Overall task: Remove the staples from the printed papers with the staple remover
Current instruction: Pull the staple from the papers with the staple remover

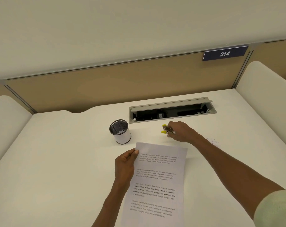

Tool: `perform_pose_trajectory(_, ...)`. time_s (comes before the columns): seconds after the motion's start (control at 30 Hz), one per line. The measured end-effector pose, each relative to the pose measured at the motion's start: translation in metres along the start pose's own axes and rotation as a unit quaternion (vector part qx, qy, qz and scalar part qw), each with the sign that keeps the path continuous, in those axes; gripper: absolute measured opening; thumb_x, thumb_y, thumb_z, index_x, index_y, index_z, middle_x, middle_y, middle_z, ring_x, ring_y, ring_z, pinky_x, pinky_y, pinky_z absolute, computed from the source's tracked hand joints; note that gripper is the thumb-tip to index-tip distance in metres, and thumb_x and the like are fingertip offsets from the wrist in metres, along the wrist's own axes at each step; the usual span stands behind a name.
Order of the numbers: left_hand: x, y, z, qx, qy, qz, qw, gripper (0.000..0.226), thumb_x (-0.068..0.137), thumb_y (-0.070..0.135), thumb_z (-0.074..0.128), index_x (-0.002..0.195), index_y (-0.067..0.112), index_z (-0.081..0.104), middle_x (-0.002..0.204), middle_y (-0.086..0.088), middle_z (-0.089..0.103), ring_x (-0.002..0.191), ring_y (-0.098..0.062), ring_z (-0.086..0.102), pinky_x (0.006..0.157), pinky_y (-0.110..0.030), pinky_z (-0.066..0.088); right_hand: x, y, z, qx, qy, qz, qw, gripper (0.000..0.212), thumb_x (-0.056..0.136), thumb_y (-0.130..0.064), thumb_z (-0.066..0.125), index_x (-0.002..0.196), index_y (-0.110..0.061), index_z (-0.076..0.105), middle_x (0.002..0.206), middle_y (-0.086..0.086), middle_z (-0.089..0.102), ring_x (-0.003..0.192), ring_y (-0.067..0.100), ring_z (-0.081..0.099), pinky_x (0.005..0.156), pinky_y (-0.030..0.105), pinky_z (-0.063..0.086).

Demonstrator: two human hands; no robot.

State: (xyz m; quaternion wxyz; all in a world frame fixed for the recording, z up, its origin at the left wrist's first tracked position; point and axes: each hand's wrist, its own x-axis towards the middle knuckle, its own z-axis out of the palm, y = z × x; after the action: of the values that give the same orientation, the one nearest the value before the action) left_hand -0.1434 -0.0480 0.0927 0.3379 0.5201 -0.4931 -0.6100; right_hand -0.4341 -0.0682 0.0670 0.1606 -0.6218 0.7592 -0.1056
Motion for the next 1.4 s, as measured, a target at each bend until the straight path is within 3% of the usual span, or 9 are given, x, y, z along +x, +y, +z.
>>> perform_pose_trajectory(0.13,-0.011,0.007,0.002,0.016,-0.015,0.009,1.000,0.015,0.096,0.019,0.067,0.106,0.018,0.077,0.090,-0.002,0.080,0.081,-0.019,0.076,0.069,-0.028,0.059,-0.017,-0.020,-0.019,0.141,0.012,0.005,0.990,0.031,0.085,-0.027,0.069,0.106,-0.023,0.047,0.101,0.002,0.062,0.077,0.018,0.058,0.062,0.028,0.044)
perform_pose_trajectory(0.33,-0.027,0.016,0.002,0.047,-0.013,0.025,0.998,0.012,0.095,0.025,0.069,0.104,0.025,0.077,0.087,0.004,0.080,0.080,-0.017,0.076,0.074,-0.035,0.060,-0.053,-0.048,-0.042,0.128,0.027,-0.027,0.991,0.035,0.095,-0.027,0.054,0.126,-0.027,0.038,0.101,-0.001,0.058,0.072,0.018,0.055,0.064,0.033,0.042)
perform_pose_trajectory(0.47,-0.035,0.021,0.001,0.056,-0.012,0.041,0.998,0.013,0.094,0.027,0.069,0.104,0.026,0.078,0.088,0.007,0.079,0.082,-0.016,0.076,0.079,-0.037,0.058,-0.084,-0.067,-0.056,0.258,-0.040,-0.043,0.964,0.039,0.095,-0.058,0.042,0.128,-0.037,0.045,0.114,-0.008,0.061,0.103,0.011,0.058,0.087,0.030,0.044)
perform_pose_trajectory(0.53,-0.039,0.023,0.001,0.063,-0.014,0.050,0.997,0.015,0.094,0.028,0.069,0.105,0.026,0.078,0.088,0.007,0.079,0.083,-0.015,0.076,0.080,-0.038,0.057,-0.096,-0.074,-0.060,0.240,-0.049,-0.065,0.967,0.039,0.097,-0.058,0.034,0.124,-0.035,0.050,0.119,-0.010,0.060,0.109,0.014,0.055,0.091,0.032,0.043)
perform_pose_trajectory(0.67,-0.046,0.025,0.002,0.084,-0.007,0.077,0.993,0.016,0.094,0.029,0.069,0.107,0.027,0.078,0.087,0.010,0.079,0.081,-0.012,0.076,0.072,-0.030,0.057,-0.108,-0.083,-0.060,0.085,-0.004,-0.102,0.991,0.039,0.098,-0.054,0.038,0.129,-0.034,0.048,0.121,-0.007,0.059,0.110,0.018,0.053,0.094,0.043,0.041)
perform_pose_trajectory(0.87,-0.054,0.025,0.007,0.070,-0.004,0.115,0.991,0.015,0.094,0.022,0.069,0.106,0.022,0.078,0.087,0.007,0.079,0.076,-0.007,0.074,0.061,-0.015,0.051,-0.120,-0.101,-0.063,-0.045,0.037,-0.144,0.988,0.045,0.096,-0.052,0.043,0.135,-0.029,0.048,0.119,-0.005,0.049,0.107,0.017,0.046,0.089,0.038,0.031)
perform_pose_trajectory(1.13,-0.054,0.026,0.008,0.074,0.013,0.144,0.987,0.014,0.092,0.023,0.072,0.104,0.021,0.079,0.088,0.009,0.079,0.078,-0.001,0.073,0.064,-0.011,0.051,-0.126,-0.118,-0.057,0.036,0.046,-0.178,0.982,0.043,0.090,-0.054,0.051,0.121,-0.027,0.059,0.105,-0.007,0.055,0.097,0.015,0.046,0.085,0.036,0.038)
perform_pose_trajectory(1.27,-0.054,0.025,0.010,0.064,0.017,0.160,0.985,0.013,0.091,0.021,0.073,0.103,0.024,0.079,0.089,0.013,0.078,0.083,0.002,0.072,0.069,-0.011,0.051,-0.126,-0.124,-0.054,0.100,0.049,-0.175,0.978,0.056,0.082,-0.066,0.042,0.114,-0.026,0.065,0.097,-0.006,0.057,0.090,0.013,0.044,0.082,0.037,0.042)
perform_pose_trajectory(1.4,-0.056,0.027,0.011,0.057,0.014,0.177,0.982,0.014,0.092,0.019,0.072,0.102,0.026,0.078,0.089,0.017,0.076,0.083,0.005,0.070,0.071,-0.009,0.050,-0.127,-0.126,-0.052,0.119,0.055,-0.178,0.975,0.057,0.083,-0.066,0.038,0.112,-0.027,0.067,0.100,-0.002,0.061,0.091,0.016,0.047,0.081,0.037,0.043)
